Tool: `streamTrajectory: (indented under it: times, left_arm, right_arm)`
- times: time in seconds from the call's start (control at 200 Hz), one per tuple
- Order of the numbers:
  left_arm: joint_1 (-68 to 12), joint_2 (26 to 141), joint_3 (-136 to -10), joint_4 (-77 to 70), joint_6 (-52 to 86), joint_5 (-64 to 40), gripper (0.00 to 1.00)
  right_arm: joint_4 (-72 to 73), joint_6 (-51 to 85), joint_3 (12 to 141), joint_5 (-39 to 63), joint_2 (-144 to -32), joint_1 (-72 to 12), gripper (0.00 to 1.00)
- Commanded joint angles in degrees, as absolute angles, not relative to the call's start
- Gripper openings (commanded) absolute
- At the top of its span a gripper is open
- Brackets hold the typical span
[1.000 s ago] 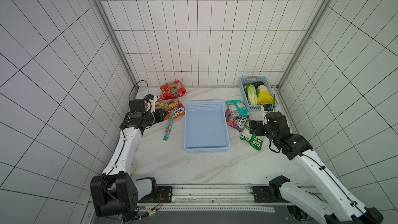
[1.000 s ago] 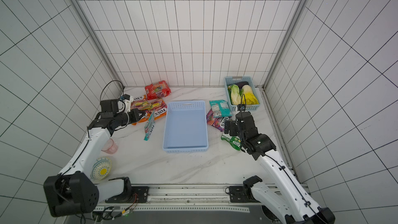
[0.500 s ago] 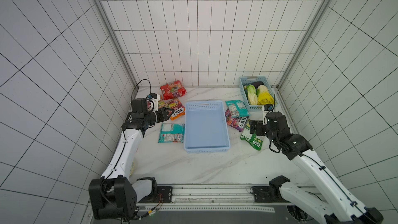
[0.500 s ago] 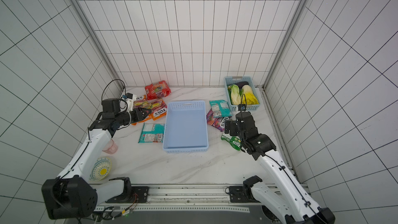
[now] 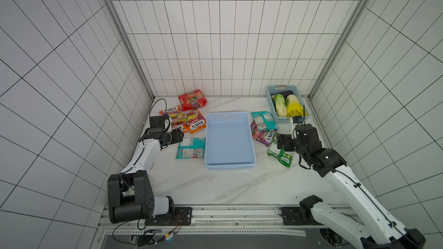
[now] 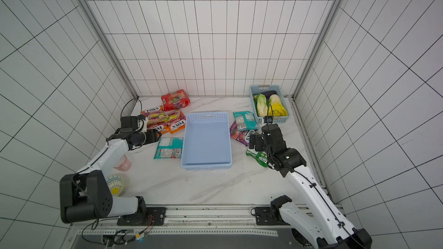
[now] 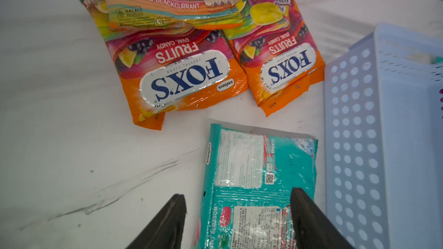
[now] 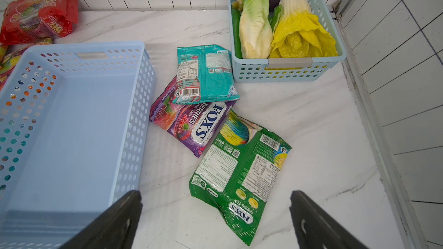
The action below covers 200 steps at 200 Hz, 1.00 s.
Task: Put the candies in the basket
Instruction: Pick up the candy at the center of the board.
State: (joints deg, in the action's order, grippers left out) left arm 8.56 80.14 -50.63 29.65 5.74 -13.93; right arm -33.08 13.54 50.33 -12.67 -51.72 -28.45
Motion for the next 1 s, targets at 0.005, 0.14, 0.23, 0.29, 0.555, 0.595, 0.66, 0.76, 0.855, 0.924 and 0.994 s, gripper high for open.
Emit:
streamTrajectory:
  times: [0.005,0.14,0.23,0.29,0.555,0.595,0.66,0.76,0.855,0.924,0.994]
  left_arm:
    - [9.1,83.7,-50.2,28.4,4.4,-12.6,0.66]
    - [9.1,88.2,-51.1,29.3,4.1,-12.1,0.63]
    - [9.1,90.6,-51.1,29.0,4.5,-13.2,0.61]
    - [9.1,92.6,-51.3,29.3,4.5,-13.7,0.59]
    - [9.1,94.7,-52.8,31.3,4.8,-13.7,0.1]
    - [9.1,93.5,-52.8,31.5,4.7,-13.5,0.0]
    - [9.1,91.5,-52.6,31.4,5.0,-14.4,0.0]
    - [8.9,88.5,-53.3,32.1,5.5,-15.9,0.0]
    - [8.5,85.2,-54.4,33.2,5.7,-16.4,0.0]
    - [8.1,82.9,-54.9,33.4,6.3,-18.5,0.0]
    - [7.5,80.6,-56.0,33.8,7.0,-20.9,0.0]
  right_arm:
    - [-32.8,13.5,50.1,-11.5,-51.6,-28.0,0.99]
    - [-33.5,13.7,50.1,-14.1,-51.2,-28.0,0.99]
    - [-32.9,13.6,50.1,-11.8,-51.4,-28.0,0.99]
    - [-33.8,13.5,50.7,-13.1,-51.7,-28.0,0.99]
    - [-34.1,13.6,50.6,-14.3,-51.3,-28.0,0.99]
    - [-33.7,13.8,50.2,-14.7,-51.1,-28.0,0.99]
    - [-32.8,13.8,49.7,-12.9,-50.9,-28.0,0.99]
    - [-34.0,13.5,51.0,-13.5,-52.0,-28.0,0.99]
    - [-33.7,13.8,50.2,-14.2,-51.7,-28.0,0.99]
    - [-32.9,13.6,50.1,-12.1,-52.2,-28.0,0.99]
    - [-34.3,13.4,51.2,-13.2,-52.9,-28.0,0.99]
